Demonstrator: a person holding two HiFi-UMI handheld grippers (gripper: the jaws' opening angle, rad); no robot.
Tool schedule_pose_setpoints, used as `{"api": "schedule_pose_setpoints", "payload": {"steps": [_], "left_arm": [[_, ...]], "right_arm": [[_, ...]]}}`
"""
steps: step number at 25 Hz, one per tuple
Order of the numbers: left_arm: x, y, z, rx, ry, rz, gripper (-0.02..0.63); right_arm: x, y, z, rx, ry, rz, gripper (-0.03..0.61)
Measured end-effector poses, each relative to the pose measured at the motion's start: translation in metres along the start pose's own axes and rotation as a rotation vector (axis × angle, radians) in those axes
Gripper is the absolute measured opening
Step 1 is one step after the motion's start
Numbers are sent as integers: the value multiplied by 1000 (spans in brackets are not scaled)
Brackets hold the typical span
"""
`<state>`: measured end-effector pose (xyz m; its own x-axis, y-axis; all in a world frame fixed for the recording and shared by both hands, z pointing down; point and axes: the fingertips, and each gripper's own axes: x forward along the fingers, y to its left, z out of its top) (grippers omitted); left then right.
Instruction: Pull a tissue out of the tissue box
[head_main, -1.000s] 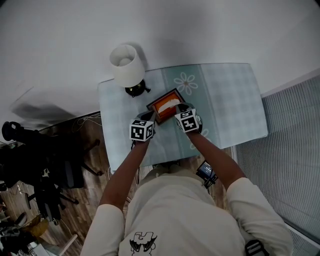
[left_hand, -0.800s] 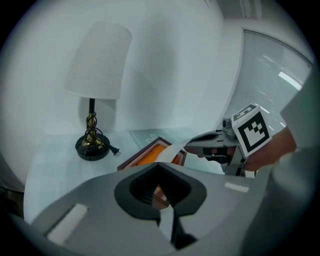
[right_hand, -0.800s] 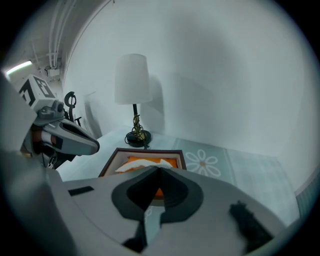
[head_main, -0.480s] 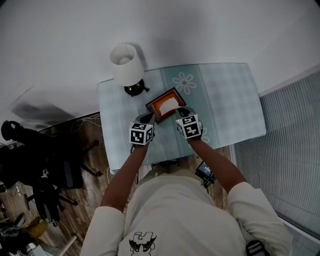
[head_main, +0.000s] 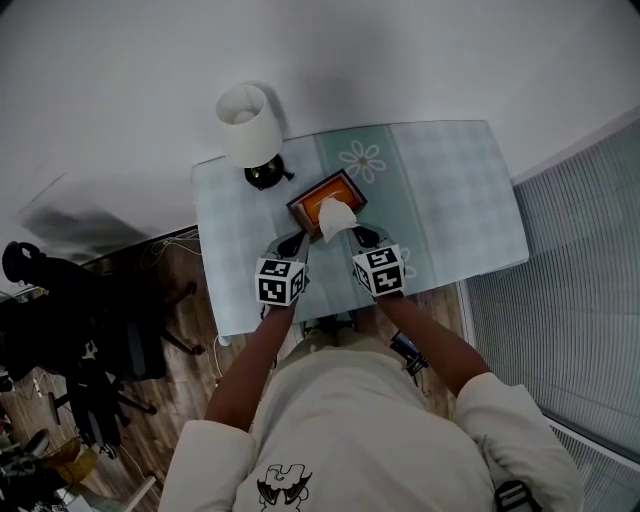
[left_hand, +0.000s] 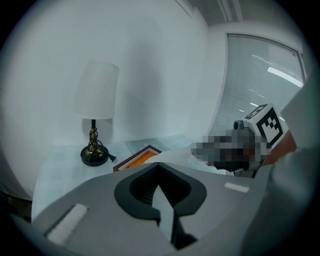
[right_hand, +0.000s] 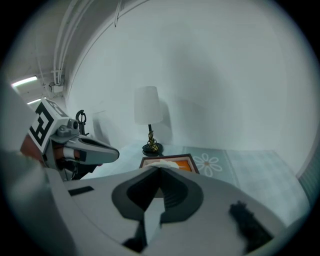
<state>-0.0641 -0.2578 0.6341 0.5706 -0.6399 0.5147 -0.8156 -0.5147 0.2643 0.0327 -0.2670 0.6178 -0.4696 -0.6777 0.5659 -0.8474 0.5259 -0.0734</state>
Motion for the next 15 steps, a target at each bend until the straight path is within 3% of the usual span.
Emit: {"api": "schedule_pose_setpoints", "payload": {"steps": [9, 15], "left_arm": [[-47, -30, 7, 27, -68, -23, 6], [-77, -56, 24, -6, -143, -36, 6]], "right_arm": [[-51, 27, 18, 56, -78, 41, 14], [-81, 44, 24, 75, -114, 67, 14]]}}
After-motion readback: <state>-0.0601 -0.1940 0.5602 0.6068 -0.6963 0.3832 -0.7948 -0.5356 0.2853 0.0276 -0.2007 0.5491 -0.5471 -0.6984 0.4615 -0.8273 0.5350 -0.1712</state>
